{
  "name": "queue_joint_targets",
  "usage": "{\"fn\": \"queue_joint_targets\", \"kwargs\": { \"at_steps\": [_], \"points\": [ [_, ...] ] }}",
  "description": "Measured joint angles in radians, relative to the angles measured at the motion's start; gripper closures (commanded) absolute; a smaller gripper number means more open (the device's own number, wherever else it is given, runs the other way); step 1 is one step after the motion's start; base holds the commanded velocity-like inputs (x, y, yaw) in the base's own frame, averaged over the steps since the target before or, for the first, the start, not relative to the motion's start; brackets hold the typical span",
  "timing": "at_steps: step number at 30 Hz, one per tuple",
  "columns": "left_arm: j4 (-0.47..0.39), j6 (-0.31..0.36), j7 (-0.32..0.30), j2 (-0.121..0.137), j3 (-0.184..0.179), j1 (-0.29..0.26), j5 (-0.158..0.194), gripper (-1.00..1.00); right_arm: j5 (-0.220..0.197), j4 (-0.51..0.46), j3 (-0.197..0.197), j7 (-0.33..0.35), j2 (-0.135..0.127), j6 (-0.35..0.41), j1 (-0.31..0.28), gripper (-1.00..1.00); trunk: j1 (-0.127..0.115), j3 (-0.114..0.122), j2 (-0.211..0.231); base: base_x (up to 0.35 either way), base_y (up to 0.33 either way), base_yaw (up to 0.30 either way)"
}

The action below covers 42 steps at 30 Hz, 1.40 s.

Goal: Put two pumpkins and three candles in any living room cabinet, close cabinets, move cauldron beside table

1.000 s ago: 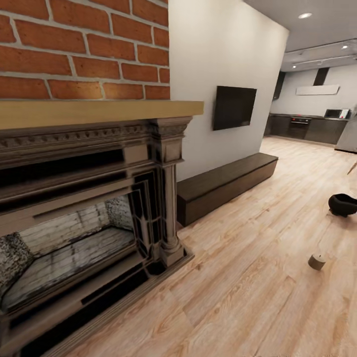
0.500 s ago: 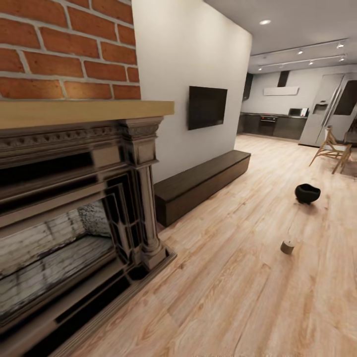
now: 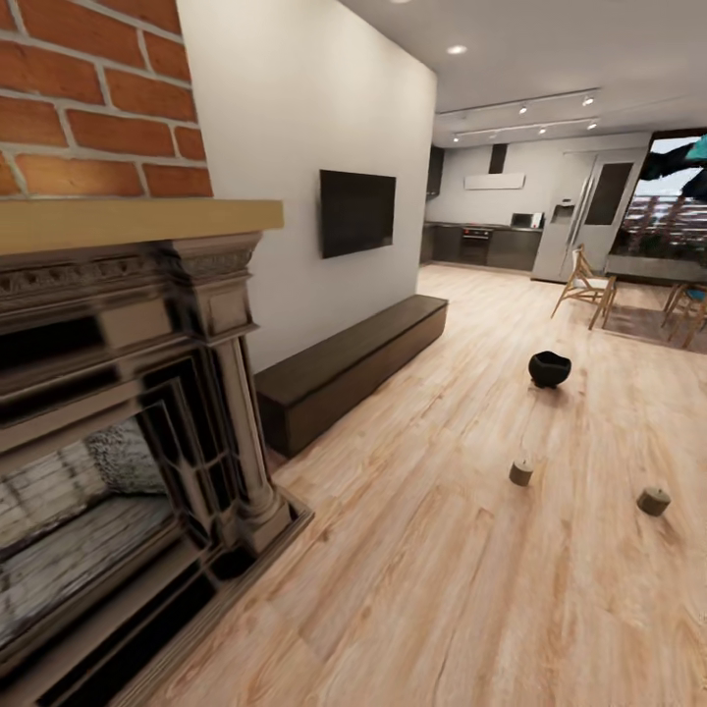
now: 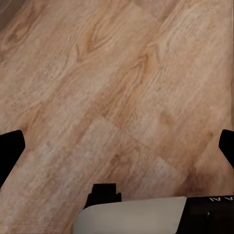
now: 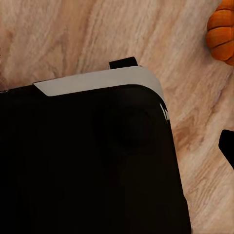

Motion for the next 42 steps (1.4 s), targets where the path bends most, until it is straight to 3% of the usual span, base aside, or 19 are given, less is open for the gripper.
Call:
{"fn": "queue_joint_targets", "kwargs": {
  "at_steps": [9,22,42],
  "points": [
    [0.0,0.0,0.0,0.0,0.0,0.001,0.0,-1.0,0.0,0.0,0.0,0.0,0.002,0.0,0.0,-1.0,0.0,0.0,0.0,0.318,0.0,-0.075],
    [0.0,0.0,0.0,0.0,0.0,0.0,0.0,-1.0,0.0,0.0,0.0,0.0,0.001,0.0,0.0,-1.0,0.0,0.0,0.0,0.331,0.0,-0.24],
    [0.0,0.0,0.0,0.0,0.0,0.001,0.0,-1.0,0.0,0.0,0.0,0.0,0.003,0.0,0.0,-1.0,0.0,0.0,0.0,0.334,0.0,-0.013]
  ]
}}
